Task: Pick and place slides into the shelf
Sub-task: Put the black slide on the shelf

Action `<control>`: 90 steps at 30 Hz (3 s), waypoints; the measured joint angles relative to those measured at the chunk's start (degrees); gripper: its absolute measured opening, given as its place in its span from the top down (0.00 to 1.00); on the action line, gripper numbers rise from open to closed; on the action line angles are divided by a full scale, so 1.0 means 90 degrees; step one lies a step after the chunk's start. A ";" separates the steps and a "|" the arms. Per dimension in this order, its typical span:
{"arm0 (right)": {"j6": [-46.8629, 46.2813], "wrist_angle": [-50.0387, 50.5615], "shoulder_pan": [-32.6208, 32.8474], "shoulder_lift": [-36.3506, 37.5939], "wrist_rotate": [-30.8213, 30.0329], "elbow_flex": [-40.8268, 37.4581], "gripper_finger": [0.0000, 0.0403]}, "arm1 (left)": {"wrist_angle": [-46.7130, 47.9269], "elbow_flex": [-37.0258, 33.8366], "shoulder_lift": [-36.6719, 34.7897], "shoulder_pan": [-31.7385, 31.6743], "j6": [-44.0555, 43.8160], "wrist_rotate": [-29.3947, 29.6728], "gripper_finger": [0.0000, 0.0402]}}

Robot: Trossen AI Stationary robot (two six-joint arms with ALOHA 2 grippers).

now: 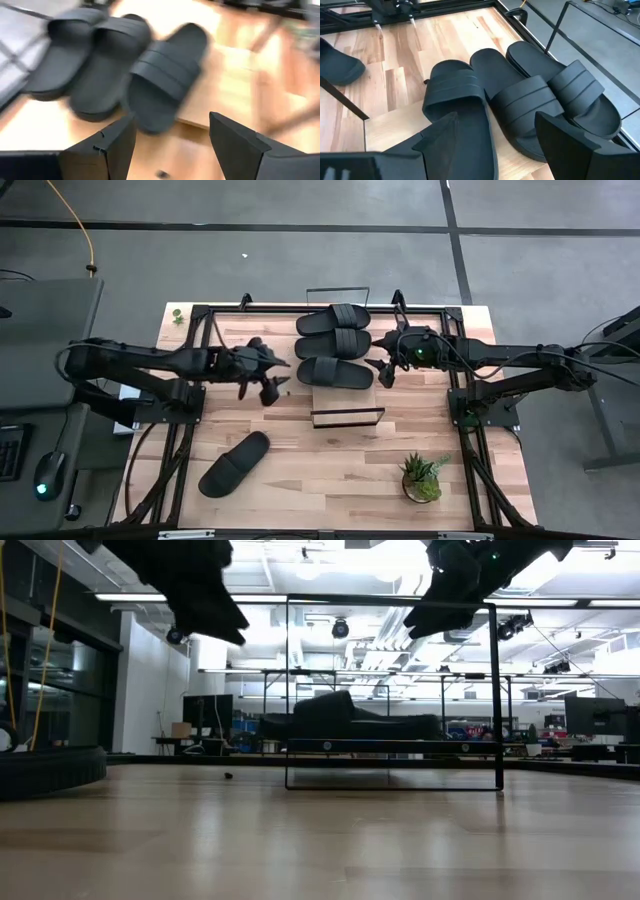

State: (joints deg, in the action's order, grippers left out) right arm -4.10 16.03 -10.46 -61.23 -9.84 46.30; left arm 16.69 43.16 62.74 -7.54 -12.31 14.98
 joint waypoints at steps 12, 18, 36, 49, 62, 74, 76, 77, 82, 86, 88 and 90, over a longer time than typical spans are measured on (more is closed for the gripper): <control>0.0000 -0.0029 0.0000 0.0000 0.0212 0.0000 0.36 | 0.0662 0.0005 -0.0602 0.0775 -0.0423 -0.0941 0.42; 0.0005 -0.0039 -0.0002 0.0000 0.0213 0.0000 0.36 | 0.1207 0.0005 -0.0598 0.0907 -0.0605 -0.1673 0.42; 0.0023 -0.0053 0.0000 0.0000 0.0213 0.0000 0.36 | 0.1978 0.0002 -0.0377 0.2372 -0.1163 -0.1721 0.42; 0.0002 0.0296 0.0000 -0.0446 0.1162 0.0000 0.36 | 0.2001 0.0005 0.0586 0.3140 -0.2045 -0.1926 0.42; 0.0127 0.0204 0.0000 -0.0950 0.1677 0.0001 0.36 | 0.2060 0.0002 0.0850 0.3397 -0.2699 -0.3372 0.42; 0.0002 0.0129 0.0451 -0.0954 0.1887 0.0000 0.36 | 0.2465 0.0005 0.0850 0.4180 -0.3594 -0.3716 0.42; 0.0002 0.0088 0.0526 -0.0954 0.1887 0.0000 0.36 | 0.2464 0.0005 0.0850 0.4343 -0.3663 -0.3534 0.42; 0.0002 0.0072 0.0560 -0.0954 0.1886 0.0000 0.36 | 0.2462 0.0005 0.0850 0.4407 -0.3660 -0.3413 0.42; 0.0002 -0.0089 0.0705 -0.0957 0.1884 0.0000 0.36 | 0.2487 0.0005 0.0850 0.4562 -0.3593 -0.3013 0.42; 0.0002 -0.0132 0.0755 -0.0957 0.1884 0.0000 0.36 | 0.2463 -0.0050 0.0850 0.4548 -0.3513 -0.2645 0.42; 0.0002 -0.0136 0.0755 -0.0957 0.1882 0.0000 0.36 | 0.2400 -0.0153 0.0850 0.4543 -0.3501 -0.2563 0.42; 0.0002 -0.0138 0.0751 -0.0957 0.1880 0.0000 0.36 | 0.2213 -0.0330 0.0850 0.4543 -0.3498 -0.2584 0.42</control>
State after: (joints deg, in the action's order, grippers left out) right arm -4.08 14.79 -3.70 -69.84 7.07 46.30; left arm 36.61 40.19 70.39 33.35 -43.79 -8.28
